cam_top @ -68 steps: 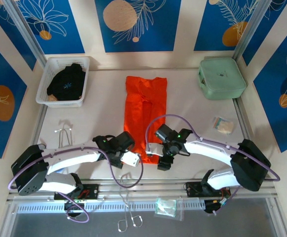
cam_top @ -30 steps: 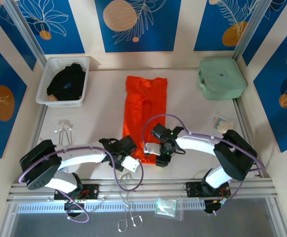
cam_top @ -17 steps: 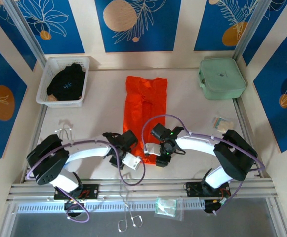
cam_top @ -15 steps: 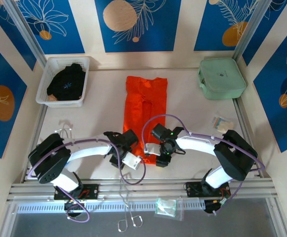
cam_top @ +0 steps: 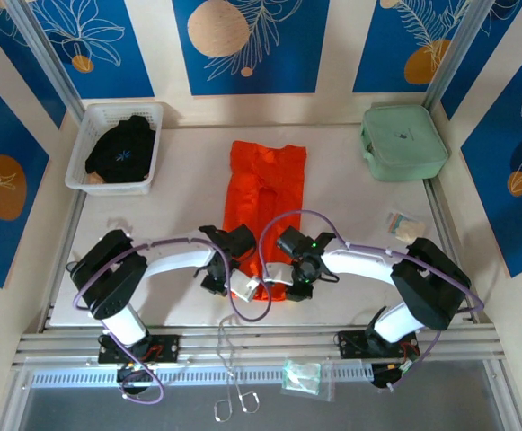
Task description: Fold and stack the t-shirts
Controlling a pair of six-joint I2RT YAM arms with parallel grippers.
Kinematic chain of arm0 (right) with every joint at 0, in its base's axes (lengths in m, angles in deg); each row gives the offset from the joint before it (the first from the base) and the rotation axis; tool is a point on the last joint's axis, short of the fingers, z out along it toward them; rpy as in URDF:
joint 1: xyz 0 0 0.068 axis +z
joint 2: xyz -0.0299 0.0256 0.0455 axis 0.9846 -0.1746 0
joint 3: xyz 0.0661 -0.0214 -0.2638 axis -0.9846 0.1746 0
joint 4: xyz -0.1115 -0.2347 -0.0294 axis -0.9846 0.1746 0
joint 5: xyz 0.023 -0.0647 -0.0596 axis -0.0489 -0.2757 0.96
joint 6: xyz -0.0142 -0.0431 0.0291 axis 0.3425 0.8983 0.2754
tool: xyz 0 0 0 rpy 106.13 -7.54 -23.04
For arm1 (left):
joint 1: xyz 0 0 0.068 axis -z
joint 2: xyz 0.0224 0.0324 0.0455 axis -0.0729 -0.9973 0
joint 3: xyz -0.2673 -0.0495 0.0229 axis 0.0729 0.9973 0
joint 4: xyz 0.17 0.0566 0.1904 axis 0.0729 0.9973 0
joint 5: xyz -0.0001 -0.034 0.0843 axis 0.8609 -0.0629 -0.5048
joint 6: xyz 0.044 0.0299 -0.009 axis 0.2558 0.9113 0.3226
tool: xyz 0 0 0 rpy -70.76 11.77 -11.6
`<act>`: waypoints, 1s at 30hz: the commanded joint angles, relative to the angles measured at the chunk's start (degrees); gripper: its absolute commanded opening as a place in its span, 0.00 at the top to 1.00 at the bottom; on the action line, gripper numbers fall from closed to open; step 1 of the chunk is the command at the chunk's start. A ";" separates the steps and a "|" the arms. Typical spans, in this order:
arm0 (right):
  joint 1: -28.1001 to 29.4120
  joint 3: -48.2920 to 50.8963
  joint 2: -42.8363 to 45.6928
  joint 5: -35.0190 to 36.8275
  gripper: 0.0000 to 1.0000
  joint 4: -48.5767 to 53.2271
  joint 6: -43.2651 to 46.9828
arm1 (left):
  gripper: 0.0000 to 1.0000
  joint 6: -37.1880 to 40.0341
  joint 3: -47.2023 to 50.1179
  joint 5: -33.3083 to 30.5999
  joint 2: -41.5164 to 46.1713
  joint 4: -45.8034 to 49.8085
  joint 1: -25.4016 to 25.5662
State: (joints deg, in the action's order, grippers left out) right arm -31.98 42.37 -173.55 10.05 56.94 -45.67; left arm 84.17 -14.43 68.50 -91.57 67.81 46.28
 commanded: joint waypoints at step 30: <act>-0.24 -4.68 18.77 -4.40 1.00 21.55 -3.07 | 1.00 -8.07 -3.10 -20.57 17.49 5.16 7.99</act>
State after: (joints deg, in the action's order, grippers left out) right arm -30.29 39.94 -153.77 7.12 73.00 -48.51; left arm 75.27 -15.67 50.93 -75.38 66.59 54.50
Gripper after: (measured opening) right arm 0.061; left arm 0.056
